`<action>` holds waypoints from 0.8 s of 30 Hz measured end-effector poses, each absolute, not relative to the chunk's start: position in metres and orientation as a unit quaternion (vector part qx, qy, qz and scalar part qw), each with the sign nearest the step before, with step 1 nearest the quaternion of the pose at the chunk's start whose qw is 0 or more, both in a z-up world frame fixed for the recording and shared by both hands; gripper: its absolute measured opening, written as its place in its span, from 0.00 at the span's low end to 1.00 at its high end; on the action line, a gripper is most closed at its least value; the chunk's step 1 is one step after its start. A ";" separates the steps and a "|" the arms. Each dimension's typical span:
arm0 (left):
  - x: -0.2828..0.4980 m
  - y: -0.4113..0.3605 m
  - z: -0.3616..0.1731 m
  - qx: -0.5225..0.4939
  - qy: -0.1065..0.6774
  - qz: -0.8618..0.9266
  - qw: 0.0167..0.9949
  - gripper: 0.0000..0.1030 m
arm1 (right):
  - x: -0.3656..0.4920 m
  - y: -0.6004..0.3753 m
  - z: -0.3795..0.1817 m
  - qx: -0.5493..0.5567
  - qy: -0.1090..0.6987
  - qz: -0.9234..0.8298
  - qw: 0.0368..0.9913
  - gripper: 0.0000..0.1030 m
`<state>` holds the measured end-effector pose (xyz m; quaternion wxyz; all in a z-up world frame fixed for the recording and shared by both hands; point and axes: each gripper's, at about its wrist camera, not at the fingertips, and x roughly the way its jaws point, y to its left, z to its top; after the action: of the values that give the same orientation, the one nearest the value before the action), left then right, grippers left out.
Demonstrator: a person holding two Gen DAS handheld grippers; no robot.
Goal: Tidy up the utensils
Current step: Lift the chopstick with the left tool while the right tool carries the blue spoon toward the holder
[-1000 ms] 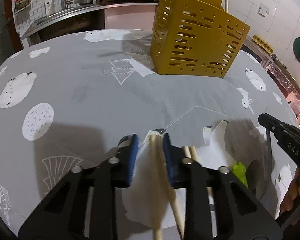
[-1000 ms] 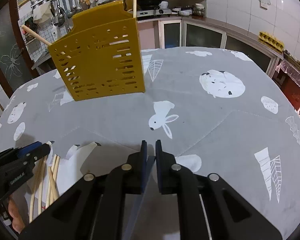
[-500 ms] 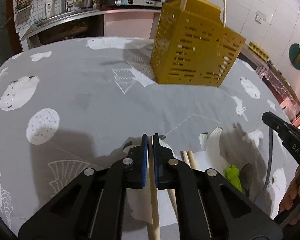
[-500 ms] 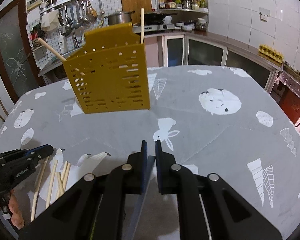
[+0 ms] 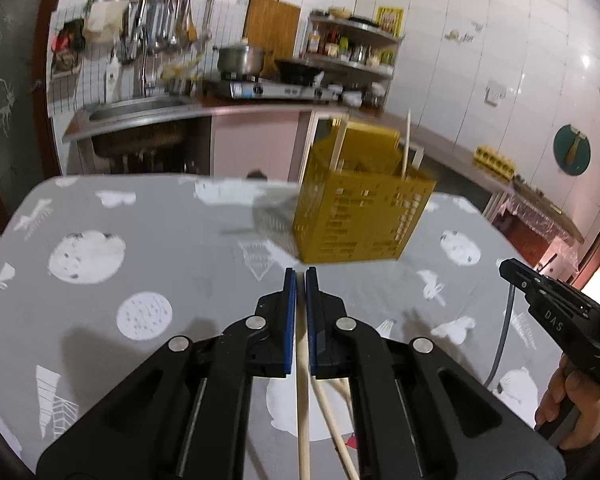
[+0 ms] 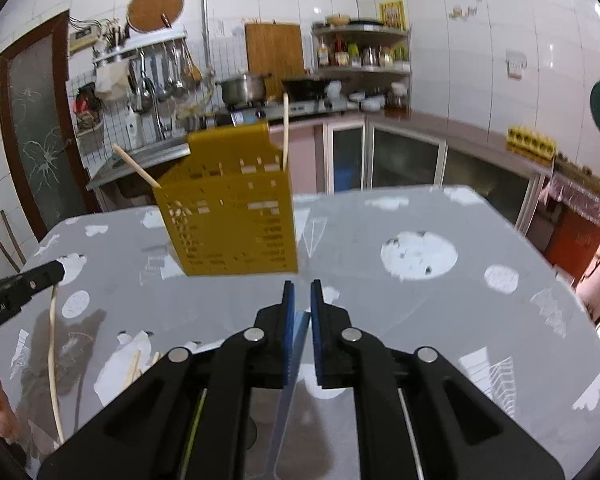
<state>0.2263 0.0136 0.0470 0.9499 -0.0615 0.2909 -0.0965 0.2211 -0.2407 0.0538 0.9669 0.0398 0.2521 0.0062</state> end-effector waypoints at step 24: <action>0.170 0.031 0.090 -0.061 0.184 -0.107 0.975 0.03 | 0.171 -0.229 0.094 0.000 0.160 -0.004 0.987 0.07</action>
<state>0.1697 0.0315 0.0899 0.9752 -0.0609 0.1838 -0.1074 0.1713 -0.2287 0.0945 0.9871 0.0000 0.1599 -0.0037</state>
